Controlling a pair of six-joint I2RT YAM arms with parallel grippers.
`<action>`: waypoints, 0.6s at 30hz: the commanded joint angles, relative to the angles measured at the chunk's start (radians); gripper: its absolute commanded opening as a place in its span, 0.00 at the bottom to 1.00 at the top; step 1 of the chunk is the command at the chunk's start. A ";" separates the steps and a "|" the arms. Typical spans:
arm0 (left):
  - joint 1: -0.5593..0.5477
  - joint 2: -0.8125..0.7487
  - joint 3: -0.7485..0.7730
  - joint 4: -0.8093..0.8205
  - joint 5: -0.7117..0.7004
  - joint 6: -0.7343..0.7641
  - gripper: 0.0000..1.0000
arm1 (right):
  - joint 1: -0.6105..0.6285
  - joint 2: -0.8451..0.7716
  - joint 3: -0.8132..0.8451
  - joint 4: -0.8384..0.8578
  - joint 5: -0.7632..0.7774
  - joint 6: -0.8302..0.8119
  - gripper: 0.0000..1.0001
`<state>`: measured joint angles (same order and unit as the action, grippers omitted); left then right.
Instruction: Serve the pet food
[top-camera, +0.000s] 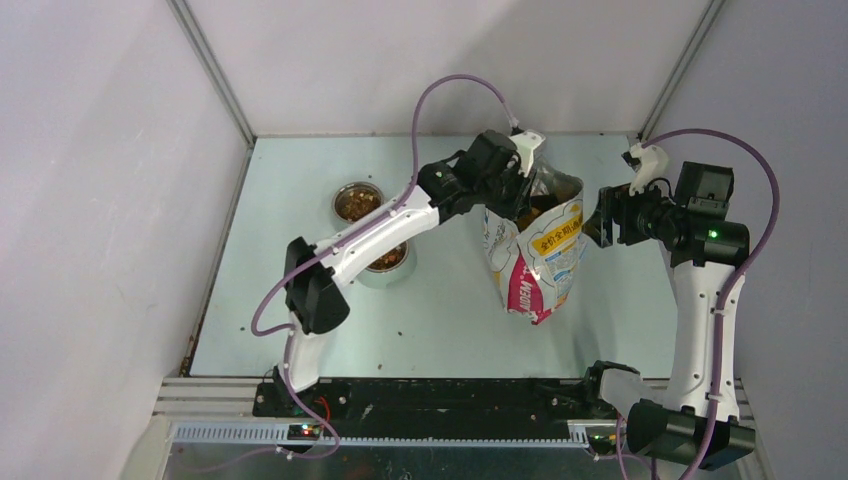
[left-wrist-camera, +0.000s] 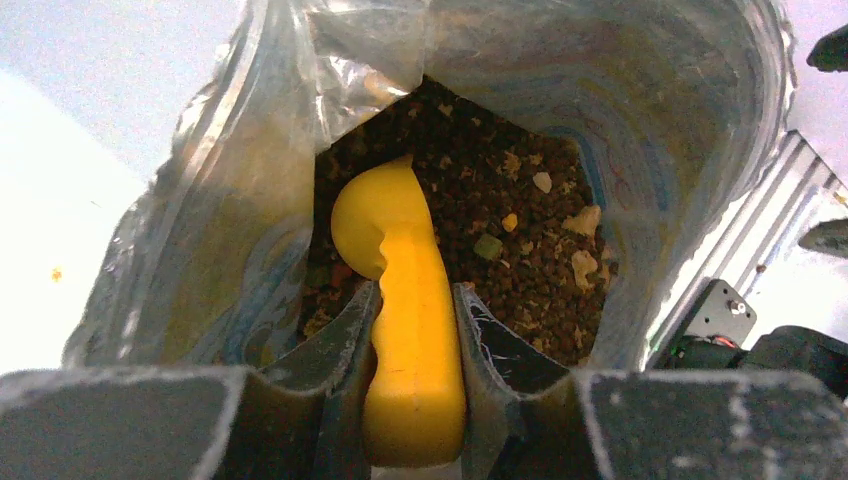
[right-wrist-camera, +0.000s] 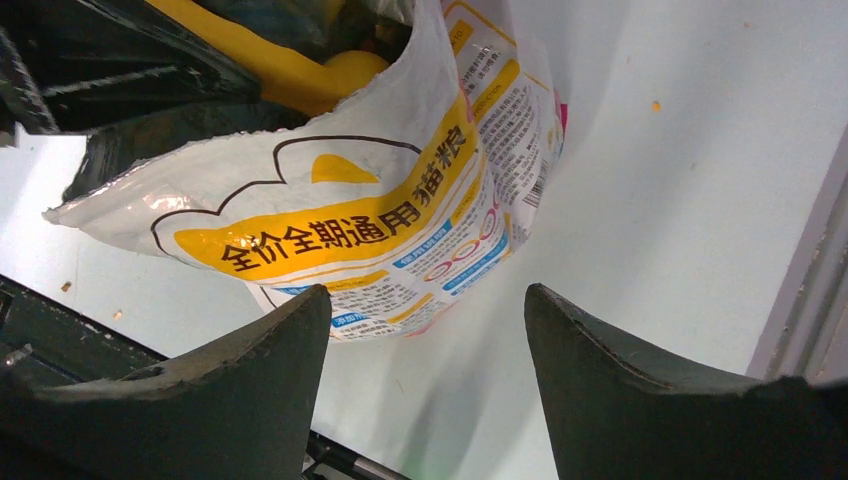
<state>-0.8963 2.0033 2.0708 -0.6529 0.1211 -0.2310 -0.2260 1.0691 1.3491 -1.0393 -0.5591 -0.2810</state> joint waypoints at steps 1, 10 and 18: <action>-0.012 0.025 -0.017 0.043 -0.158 -0.003 0.00 | 0.004 -0.002 0.000 0.021 -0.033 0.016 0.74; -0.059 0.055 -0.169 0.110 -0.208 0.023 0.00 | 0.002 0.007 -0.001 0.045 -0.049 0.037 0.74; -0.063 0.025 -0.114 0.126 -0.157 0.085 0.00 | 0.002 0.004 -0.001 0.054 -0.061 0.039 0.74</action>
<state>-0.9714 2.0045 1.9366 -0.4587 -0.0002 -0.2268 -0.2249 1.0779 1.3487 -1.0203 -0.5987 -0.2565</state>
